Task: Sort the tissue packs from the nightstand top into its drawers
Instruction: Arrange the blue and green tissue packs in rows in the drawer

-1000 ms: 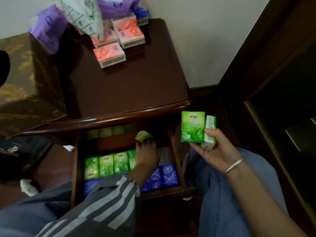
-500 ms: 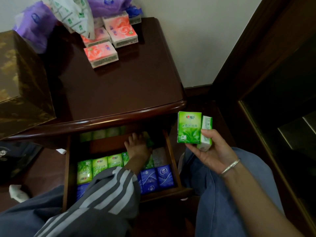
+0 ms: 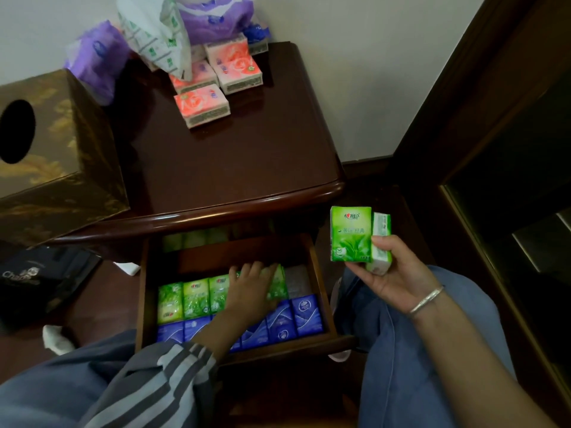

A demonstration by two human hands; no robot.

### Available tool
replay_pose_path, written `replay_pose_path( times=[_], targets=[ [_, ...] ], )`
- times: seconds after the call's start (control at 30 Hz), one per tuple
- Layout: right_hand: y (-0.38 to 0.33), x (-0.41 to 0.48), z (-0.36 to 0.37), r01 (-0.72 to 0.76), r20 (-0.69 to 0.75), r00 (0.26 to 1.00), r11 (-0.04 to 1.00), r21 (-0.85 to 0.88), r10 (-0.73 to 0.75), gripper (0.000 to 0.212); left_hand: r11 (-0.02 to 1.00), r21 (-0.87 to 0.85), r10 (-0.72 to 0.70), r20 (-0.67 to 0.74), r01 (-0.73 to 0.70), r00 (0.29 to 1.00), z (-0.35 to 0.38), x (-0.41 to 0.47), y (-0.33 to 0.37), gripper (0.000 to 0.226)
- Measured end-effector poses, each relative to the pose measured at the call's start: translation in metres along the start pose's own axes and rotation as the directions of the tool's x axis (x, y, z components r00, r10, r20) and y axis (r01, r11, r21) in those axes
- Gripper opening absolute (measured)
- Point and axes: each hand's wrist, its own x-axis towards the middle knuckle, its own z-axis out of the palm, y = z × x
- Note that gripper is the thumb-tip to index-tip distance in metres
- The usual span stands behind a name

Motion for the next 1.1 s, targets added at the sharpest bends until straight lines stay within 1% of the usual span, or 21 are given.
replay_pose_path(
  times=[0.1, 0.13, 0.17, 0.2, 0.23, 0.27, 0.3, 0.33, 0.37, 0.4, 0.47, 0.53, 0.6, 0.67, 0.73, 0.8, 0.83, 0.87, 0.9, 0.97, 1.1],
  targets=[
    [0.002, -0.01, -0.003, -0.041, -0.016, 0.999, 0.999, -0.034, 0.041, 0.04, 0.999, 0.032, -0.038, 0.151, 0.033, 0.988, -0.008, 0.0, 0.005, 0.085],
    [0.005, -0.012, -0.004, -0.056, -0.019, 0.998, 0.997, -0.046, 0.056, 0.039, 0.999, 0.01, -0.053, 0.213, 0.052, 0.976, -0.013, 0.0, 0.01, 0.085],
    [0.007, -0.014, -0.004, -0.073, -0.023, 0.997, 0.996, -0.055, 0.071, 0.038, 0.993, -0.087, -0.059, 0.242, 0.083, 0.968, -0.02, -0.001, 0.015, 0.083],
    [0.011, -0.015, -0.003, -0.089, -0.029, 0.996, 0.994, -0.06, 0.087, 0.037, 0.951, -0.274, -0.077, 0.226, 0.14, 0.971, -0.027, -0.003, 0.022, 0.076],
    [0.014, -0.015, -0.002, -0.105, -0.035, 0.994, 0.992, -0.065, 0.103, 0.036, 0.814, -0.542, -0.128, 0.188, 0.211, 0.974, -0.038, -0.008, 0.029, 0.062],
    [0.018, -0.014, 0.0, -0.118, -0.039, 0.993, 0.99, -0.08, 0.115, 0.036, 0.543, -0.796, -0.185, 0.197, 0.267, 0.963, -0.05, -0.015, 0.035, 0.046],
    [0.023, -0.012, 0.002, -0.128, -0.043, 0.991, 0.986, -0.103, 0.125, 0.036, 0.194, -0.934, -0.165, 0.271, 0.3, 0.948, -0.064, -0.023, 0.042, 0.035],
    [0.027, -0.009, 0.004, -0.136, -0.05, 0.99, 0.982, -0.134, 0.131, 0.036, -0.098, -0.934, -0.072, 0.35, 0.342, 0.934, -0.076, -0.031, 0.046, 0.034],
    [0.032, -0.005, 0.006, -0.143, -0.06, 0.989, 0.976, -0.166, 0.135, 0.035, -0.253, -0.891, 0.039, 0.379, 0.376, 0.925, -0.082, -0.036, 0.049, 0.038],
    [0.037, -0.001, 0.008, -0.147, -0.071, 0.988, 0.97, -0.195, 0.136, 0.033, -0.267, -0.884, 0.1, 0.37, 0.383, 0.924, -0.085, -0.041, 0.05, 0.037],
    [0.045, 0.007, 0.01, -0.16, -0.093, 0.985, 0.96, -0.231, 0.143, 0.025, -0.175, -0.924, 0.089, 0.33, 0.341, 0.94, -0.09, -0.045, 0.051, 0.029],
    [0.051, 0.013, 0.011, -0.18, -0.126, 0.98, 0.952, -0.247, 0.152, 0.023, -0.114, -0.942, 0.009, 0.316, 0.314, 0.949, -0.087, -0.043, 0.049, 0.026],
    [0.053, 0.016, 0.007, -0.169, -0.2, 0.974, 0.933, -0.317, 0.108, 0.029, -0.041, -0.943, -0.101, 0.333, 0.331, 0.937, -0.081, -0.039, 0.044, 0.022],
    [0.051, 0.018, 0.0, -0.124, -0.29, 0.957, 0.901, -0.416, -0.002, 0.035, 0.125, -0.924, -0.259, 0.321, 0.361, 0.911, -0.07, -0.033, 0.037, 0.028],
    [0.047, 0.017, -0.005, -0.094, -0.334, 0.94, 0.882, -0.462, -0.074, 0.031, 0.356, -0.86, -0.348, 0.241, 0.365, 0.906, -0.059, -0.025, 0.038, 0.042],
    [0.043, 0.016, -0.005, -0.091, -0.345, 0.934, 0.873, -0.479, -0.092, 0.029, 0.576, -0.745, -0.364, 0.135, 0.337, 0.921, -0.047, -0.007, 0.05, 0.047],
    [0.041, 0.016, -0.005, -0.092, -0.351, 0.931, 0.87, -0.484, -0.097, 0.031, 0.682, -0.652, -0.364, 0.09, 0.331, 0.927, -0.042, 0.003, 0.057, 0.047],
    [0.04, 0.016, -0.006, -0.091, -0.354, 0.93, 0.867, -0.491, -0.102, 0.032, 0.77, -0.545, -0.358, 0.059, 0.331, 0.932, -0.037, 0.012, 0.063, 0.047],
    [0.039, 0.016, -0.006, -0.09, -0.354, 0.929, 0.864, -0.495, -0.106, 0.031, 0.831, -0.447, -0.35, 0.044, 0.331, 0.936, -0.033, 0.02, 0.067, 0.048],
    [0.039, 0.016, -0.008, -0.086, -0.349, 0.931, 0.865, -0.495, -0.107, 0.029, 0.894, -0.301, -0.331, 0.058, 0.332, 0.942, -0.022, 0.029, 0.071, 0.049],
    [0.038, 0.018, -0.009, -0.061, -0.319, 0.941, 0.868, -0.494, -0.116, 0.028, 0.974, -0.073, -0.213, 0.035, 0.215, 0.977, 0.002, 0.024, 0.067, 0.052]
  ],
)
